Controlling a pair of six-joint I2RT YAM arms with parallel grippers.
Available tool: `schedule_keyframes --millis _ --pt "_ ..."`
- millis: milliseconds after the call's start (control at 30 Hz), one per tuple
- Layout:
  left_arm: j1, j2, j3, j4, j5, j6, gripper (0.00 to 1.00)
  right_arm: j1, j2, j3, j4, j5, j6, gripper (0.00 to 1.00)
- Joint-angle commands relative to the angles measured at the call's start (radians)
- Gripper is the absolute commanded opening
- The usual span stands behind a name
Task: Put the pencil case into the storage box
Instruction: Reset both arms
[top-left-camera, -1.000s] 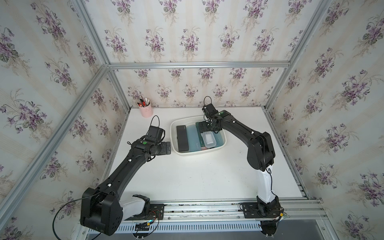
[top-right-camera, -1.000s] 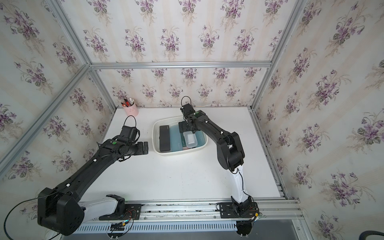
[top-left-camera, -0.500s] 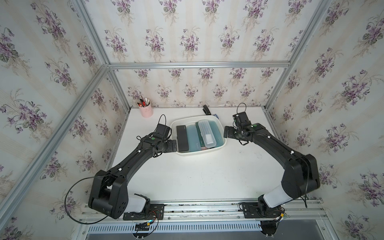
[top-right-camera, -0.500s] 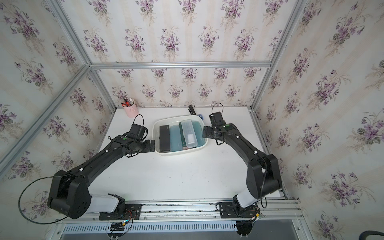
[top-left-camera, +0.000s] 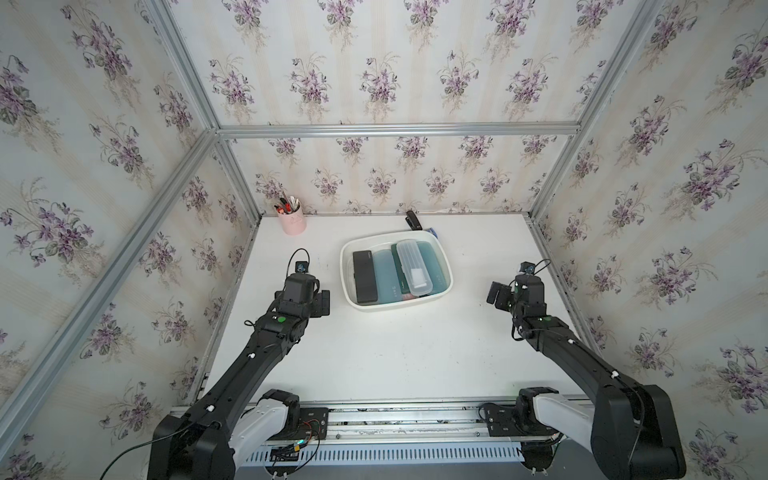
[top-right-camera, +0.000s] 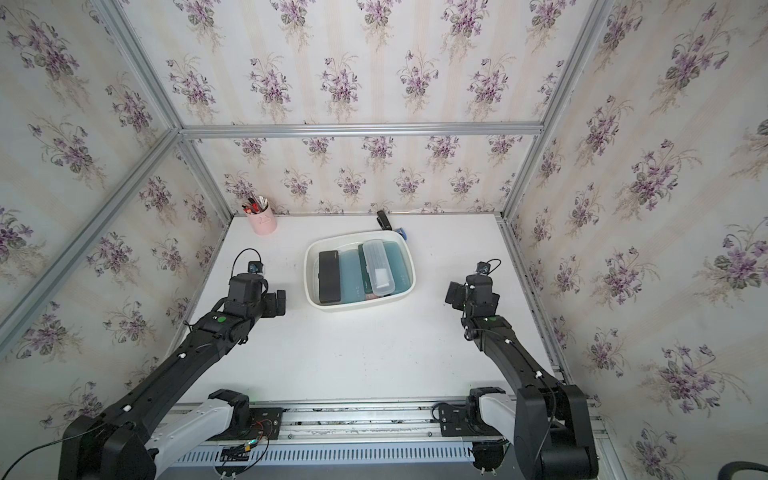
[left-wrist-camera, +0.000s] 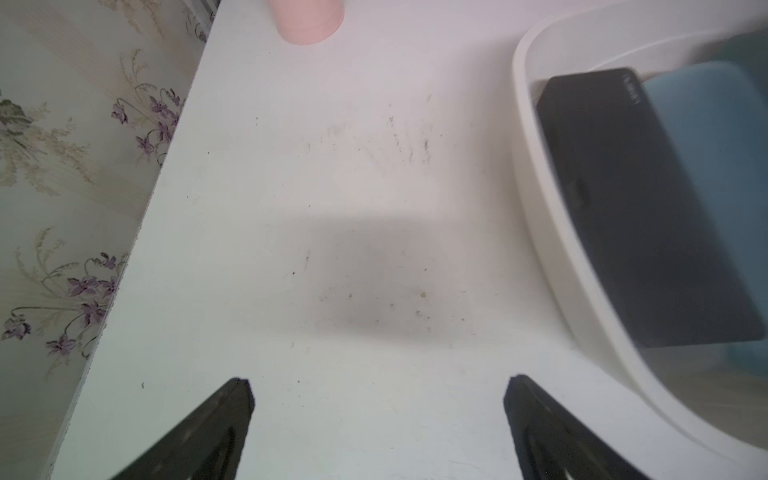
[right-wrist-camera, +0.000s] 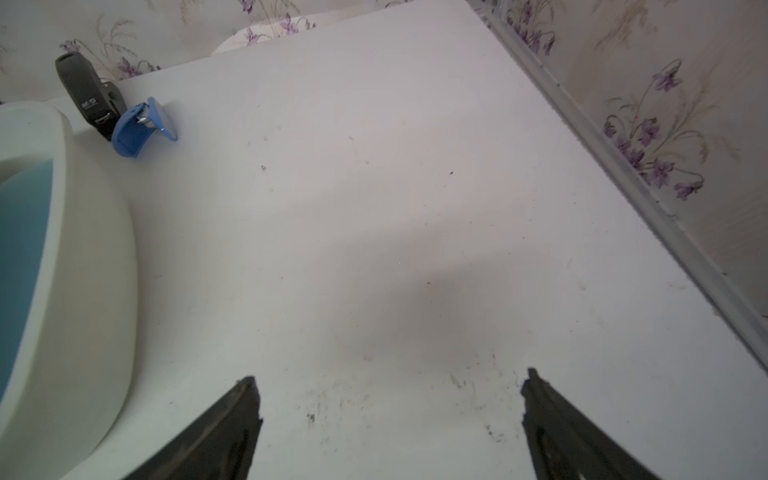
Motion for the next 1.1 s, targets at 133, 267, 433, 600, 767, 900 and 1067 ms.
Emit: schedule_keyframes --millis 133,267,433,600,767,900,1067 --pt "0.118 0.060 -0.197 0.461 0.031 0.130 1.00 -0.013 0.074 -0.197 0.648 0.171 -0.057 1.00" --pt "0.178 0.132 -0.195 0.610 0.102 0.171 0.99 -0.014 0.213 -0.176 0.830 0.145 -0.073 1.00" --pt "0.197 0.244 -0.148 0.701 0.167 0.212 0.99 -0.006 0.387 -0.136 0.992 0.038 -0.149 1.00" --pt "0.212 0.334 -0.084 0.713 0.235 0.261 1.00 0.000 0.423 -0.215 1.166 -0.003 -0.173 1.00" --pt "0.243 0.436 0.028 0.598 0.327 0.247 1.00 0.001 0.413 -0.204 1.121 0.007 -0.165 1.00" --pt "0.236 0.404 -0.115 0.864 0.415 0.248 0.99 0.001 0.409 -0.204 1.111 0.007 -0.162 1.00" --pt "0.226 0.453 -0.084 0.844 0.346 0.232 0.99 0.001 0.422 -0.212 1.148 0.006 -0.167 1.00"
